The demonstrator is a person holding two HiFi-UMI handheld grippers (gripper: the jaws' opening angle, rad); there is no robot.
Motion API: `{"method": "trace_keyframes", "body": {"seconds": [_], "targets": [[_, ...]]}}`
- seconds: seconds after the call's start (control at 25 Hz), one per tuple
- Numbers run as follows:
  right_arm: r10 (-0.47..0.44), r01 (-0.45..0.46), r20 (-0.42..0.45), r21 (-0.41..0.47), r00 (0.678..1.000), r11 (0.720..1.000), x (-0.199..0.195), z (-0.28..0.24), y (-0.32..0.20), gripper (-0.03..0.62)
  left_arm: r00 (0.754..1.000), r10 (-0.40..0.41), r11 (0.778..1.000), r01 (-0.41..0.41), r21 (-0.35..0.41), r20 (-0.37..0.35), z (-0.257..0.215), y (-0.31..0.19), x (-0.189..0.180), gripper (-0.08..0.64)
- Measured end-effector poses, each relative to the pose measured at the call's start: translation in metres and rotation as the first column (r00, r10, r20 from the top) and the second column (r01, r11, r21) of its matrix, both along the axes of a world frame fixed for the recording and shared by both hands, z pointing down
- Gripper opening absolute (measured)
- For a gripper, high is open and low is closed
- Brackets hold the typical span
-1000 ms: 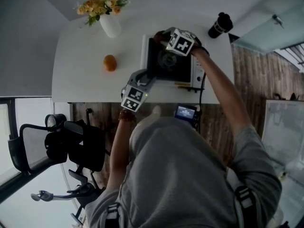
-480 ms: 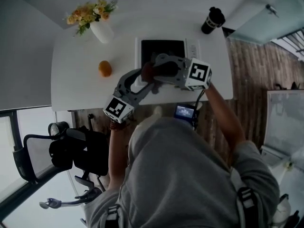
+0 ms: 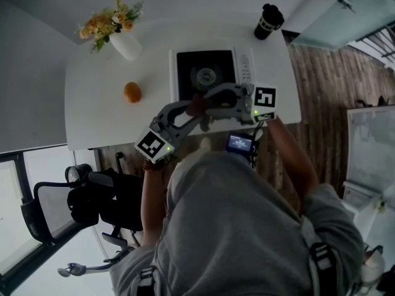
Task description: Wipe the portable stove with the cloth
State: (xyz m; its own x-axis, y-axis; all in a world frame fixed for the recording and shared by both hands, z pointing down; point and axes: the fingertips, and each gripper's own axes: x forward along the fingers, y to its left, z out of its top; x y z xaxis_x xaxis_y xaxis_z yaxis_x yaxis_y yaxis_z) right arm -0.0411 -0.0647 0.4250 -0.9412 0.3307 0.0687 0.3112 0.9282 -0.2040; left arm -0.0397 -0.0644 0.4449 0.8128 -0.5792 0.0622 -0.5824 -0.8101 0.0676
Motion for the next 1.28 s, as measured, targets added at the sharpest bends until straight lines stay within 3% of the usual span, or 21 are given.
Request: {"method": "trace_keyframes", "body": {"seconds": [0.04, 0.08, 0.2, 0.32, 0.44, 0.56, 0.64, 0.72, 0.88, 0.96, 1.08, 1.28], "targets": [[0.02, -0.02, -0.009, 0.0, 1.0, 1.0, 0.004, 0.003, -0.002, 0.109, 1.0, -0.008, 1.0, 0.008, -0.001, 0.006, 0.003, -0.001, -0.001, 0.097], [0.037, -0.037, -0.021, 0.004, 0.999, 0.999, 0.007, 0.006, -0.004, 0.11, 1.0, -0.012, 1.0, 0.012, 0.0, 0.011, 0.005, -0.002, -0.001, 0.08], [0.088, -0.086, -0.046, 0.03, 0.995, 0.996, 0.014, 0.015, -0.011, 0.118, 0.999, -0.043, 0.999, 0.043, 0.002, 0.023, 0.009, -0.008, 0.001, 0.075], [0.214, -0.211, -0.063, 0.053, 0.975, 0.976, 0.03, 0.021, -0.032, 0.137, 0.984, -0.16, 0.987, 0.16, 0.014, 0.079, 0.013, -0.028, -0.02, 0.075], [0.377, -0.37, -0.097, 0.085, 0.921, 0.925, 0.062, 0.035, -0.057, 0.132, 0.916, -0.325, 0.944, 0.331, 0.017, 0.237, 0.031, -0.059, -0.067, 0.075], [0.533, -0.52, -0.112, 0.123, 0.839, 0.845, 0.096, 0.053, -0.077, 0.124, 0.844, -0.401, 0.903, 0.431, -0.005, 0.356, 0.05, -0.091, -0.101, 0.075], [0.618, -0.601, -0.125, 0.149, 0.776, 0.785, 0.115, 0.067, -0.085, 0.124, 0.817, -0.397, 0.895, 0.445, -0.02, 0.419, 0.066, -0.118, -0.11, 0.075], [0.682, -0.654, -0.17, 0.195, 0.711, 0.731, 0.127, 0.084, -0.088, 0.132, 0.77, -0.366, 0.895, 0.444, -0.028, 0.522, 0.087, -0.145, -0.113, 0.075], [0.746, -0.662, -0.267, 0.347, 0.61, 0.665, 0.138, 0.111, -0.084, 0.164, 0.677, -0.3, 0.881, 0.467, -0.078, 0.672, 0.124, -0.174, -0.114, 0.072], [0.754, -0.65, -0.297, 0.383, 0.586, 0.656, 0.138, 0.117, -0.08, 0.175, 0.649, -0.272, 0.882, 0.464, -0.086, 0.711, 0.131, -0.177, -0.112, 0.066], [0.735, -0.626, -0.335, 0.385, 0.589, 0.678, 0.134, 0.124, -0.074, 0.219, 0.638, -0.193, 0.886, 0.44, -0.147, 0.746, 0.133, -0.176, -0.11, 0.066], [0.661, -0.561, -0.383, 0.35, 0.645, 0.75, 0.122, 0.138, -0.058, 0.281, 0.685, -0.105, 0.852, 0.435, -0.29, 0.721, 0.138, -0.162, -0.108, 0.064]]}}
